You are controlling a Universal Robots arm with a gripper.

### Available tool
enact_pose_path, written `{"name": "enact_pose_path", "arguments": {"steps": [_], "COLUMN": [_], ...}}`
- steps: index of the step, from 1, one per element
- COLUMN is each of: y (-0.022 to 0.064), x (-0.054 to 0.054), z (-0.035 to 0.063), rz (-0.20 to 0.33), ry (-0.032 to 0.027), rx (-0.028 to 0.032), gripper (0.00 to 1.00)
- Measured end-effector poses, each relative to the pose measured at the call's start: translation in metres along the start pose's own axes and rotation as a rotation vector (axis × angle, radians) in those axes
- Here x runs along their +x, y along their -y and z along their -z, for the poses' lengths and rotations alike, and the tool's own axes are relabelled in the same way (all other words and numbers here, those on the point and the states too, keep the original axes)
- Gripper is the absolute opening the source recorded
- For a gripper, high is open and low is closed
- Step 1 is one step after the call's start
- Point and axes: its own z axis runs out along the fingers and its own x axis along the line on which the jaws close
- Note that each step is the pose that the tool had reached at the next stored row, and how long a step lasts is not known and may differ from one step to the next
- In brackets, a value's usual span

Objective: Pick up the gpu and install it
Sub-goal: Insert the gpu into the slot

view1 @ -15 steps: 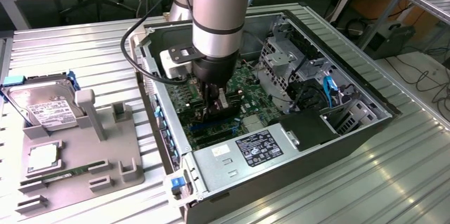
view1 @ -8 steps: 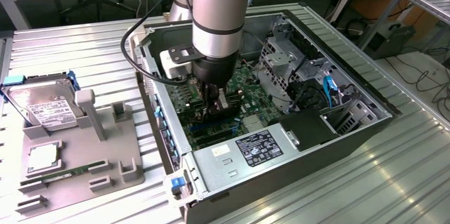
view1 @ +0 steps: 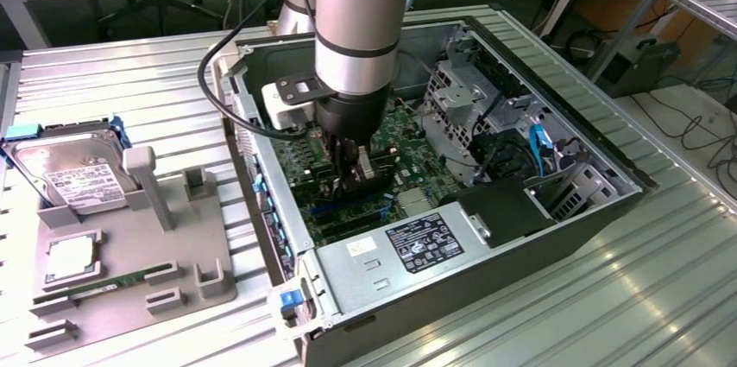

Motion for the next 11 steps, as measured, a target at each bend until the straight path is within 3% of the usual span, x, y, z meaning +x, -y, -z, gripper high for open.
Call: {"name": "enact_pose_path", "arguments": {"steps": [2, 6, 8, 9, 11], "y": [0.0, 0.0007, 0.0027, 0.011, 0.0194], "x": [0.0, -0.001, -0.002, -0.002, -0.002], "z": [0.0049, 0.0274, 0.0303, 0.0303, 0.03], "rz": [0.0, 0.0, 0.001, 0.003, 0.003], "ry": [-0.0046, -0.01, -0.0121, -0.0124, -0.0125], "rx": [0.0001, 0.0001, -0.0005, -0.0076, -0.0173], "gripper": [0.34, 0.34, 0.32, 0.25, 0.13]}}
